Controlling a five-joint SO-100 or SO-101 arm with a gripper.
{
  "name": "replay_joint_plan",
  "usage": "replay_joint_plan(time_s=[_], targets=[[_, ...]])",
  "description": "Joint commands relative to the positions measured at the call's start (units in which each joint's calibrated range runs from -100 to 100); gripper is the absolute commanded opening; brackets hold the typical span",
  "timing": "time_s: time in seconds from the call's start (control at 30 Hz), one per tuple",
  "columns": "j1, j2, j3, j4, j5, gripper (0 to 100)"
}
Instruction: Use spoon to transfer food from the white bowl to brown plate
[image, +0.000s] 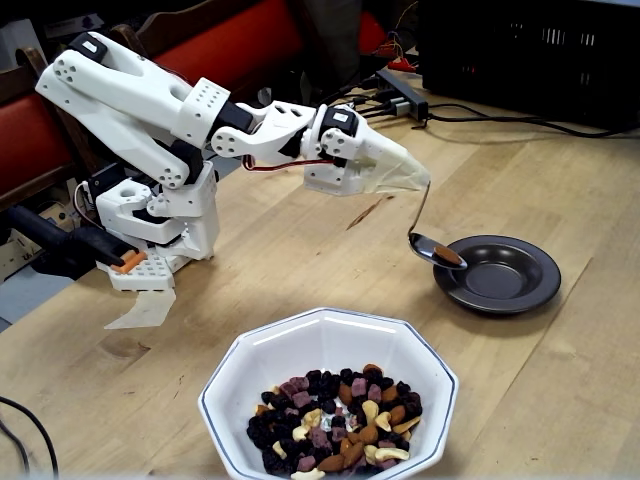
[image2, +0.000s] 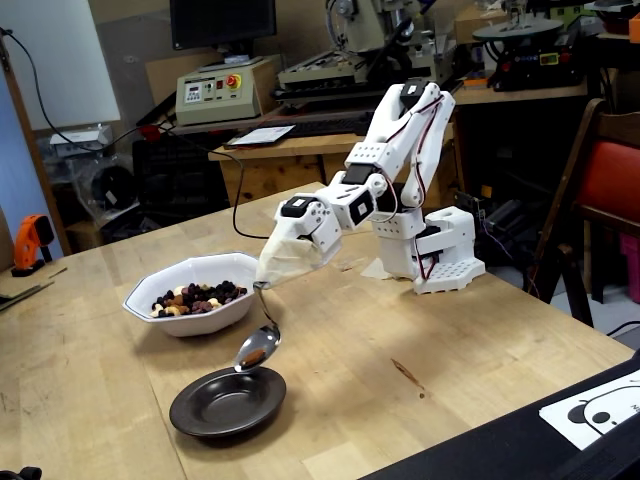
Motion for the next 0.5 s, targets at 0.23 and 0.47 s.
replay_joint_plan(time_s=[0.23,0.47], targets=[[0.29,0.01,-11.63,-0.73,0.20,2],[-0.16,0.09,-11.54,-0.10,0.20,2]])
